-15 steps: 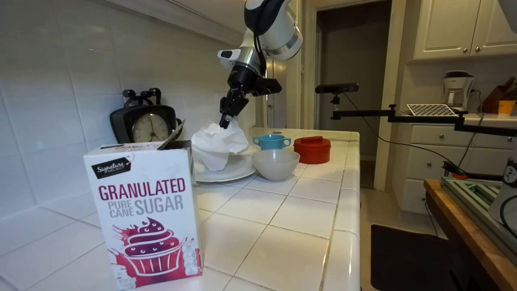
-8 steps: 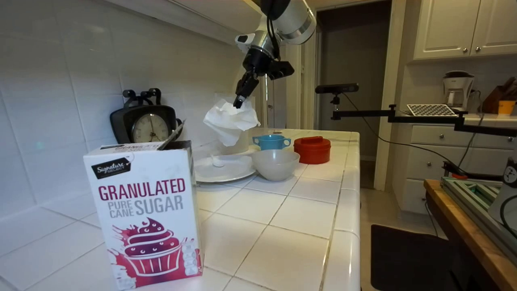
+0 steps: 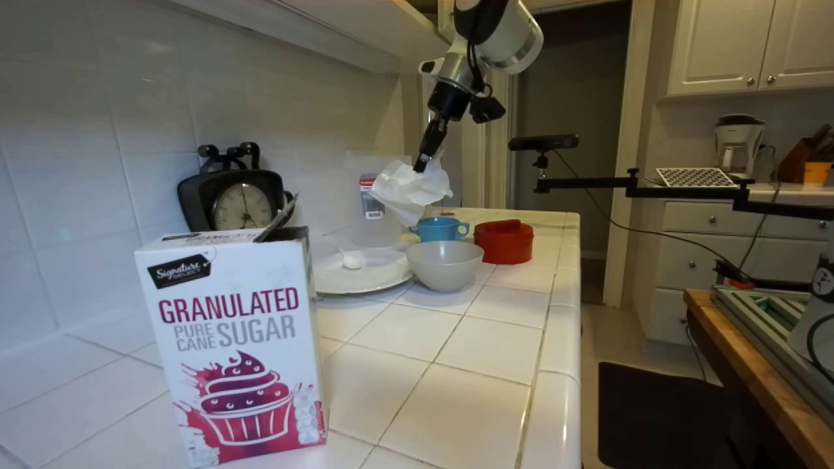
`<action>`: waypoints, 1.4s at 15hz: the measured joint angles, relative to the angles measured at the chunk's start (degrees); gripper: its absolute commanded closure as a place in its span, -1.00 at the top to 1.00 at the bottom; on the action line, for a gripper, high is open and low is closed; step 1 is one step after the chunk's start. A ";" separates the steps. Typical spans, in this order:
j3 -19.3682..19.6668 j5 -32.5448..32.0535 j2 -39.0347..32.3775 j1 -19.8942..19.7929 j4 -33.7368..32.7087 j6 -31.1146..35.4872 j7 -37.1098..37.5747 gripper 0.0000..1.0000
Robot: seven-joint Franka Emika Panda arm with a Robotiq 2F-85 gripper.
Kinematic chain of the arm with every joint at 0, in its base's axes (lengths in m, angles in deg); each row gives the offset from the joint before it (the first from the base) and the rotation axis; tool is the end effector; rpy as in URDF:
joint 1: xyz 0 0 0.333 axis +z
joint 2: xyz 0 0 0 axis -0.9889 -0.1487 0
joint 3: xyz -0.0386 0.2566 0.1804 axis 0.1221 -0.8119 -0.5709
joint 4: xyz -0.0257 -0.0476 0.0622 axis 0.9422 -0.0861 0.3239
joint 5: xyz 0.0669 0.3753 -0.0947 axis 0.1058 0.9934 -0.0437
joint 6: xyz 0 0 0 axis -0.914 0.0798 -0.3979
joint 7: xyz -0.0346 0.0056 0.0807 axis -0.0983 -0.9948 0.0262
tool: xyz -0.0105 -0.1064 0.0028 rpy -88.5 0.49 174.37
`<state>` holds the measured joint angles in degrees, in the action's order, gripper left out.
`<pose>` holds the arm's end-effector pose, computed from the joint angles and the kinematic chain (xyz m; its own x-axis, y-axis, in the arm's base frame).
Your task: Use the napkin to wipe the white plate then place the napkin back
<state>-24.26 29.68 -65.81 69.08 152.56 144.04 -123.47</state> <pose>0.6108 -0.1254 0.4140 0.7908 0.4180 0.4471 0.4549 -0.8901 0.0275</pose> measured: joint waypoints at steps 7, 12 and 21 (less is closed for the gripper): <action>6.47 -14.13 -0.02 0.53 5.22 9.86 19.23 -1.00; 8.69 -19.24 -1.33 0.30 5.21 10.35 30.26 -1.00; 10.49 -24.25 -5.44 0.36 4.88 11.02 41.98 -1.00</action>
<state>-13.77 5.44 -71.25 69.44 157.44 155.05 -81.49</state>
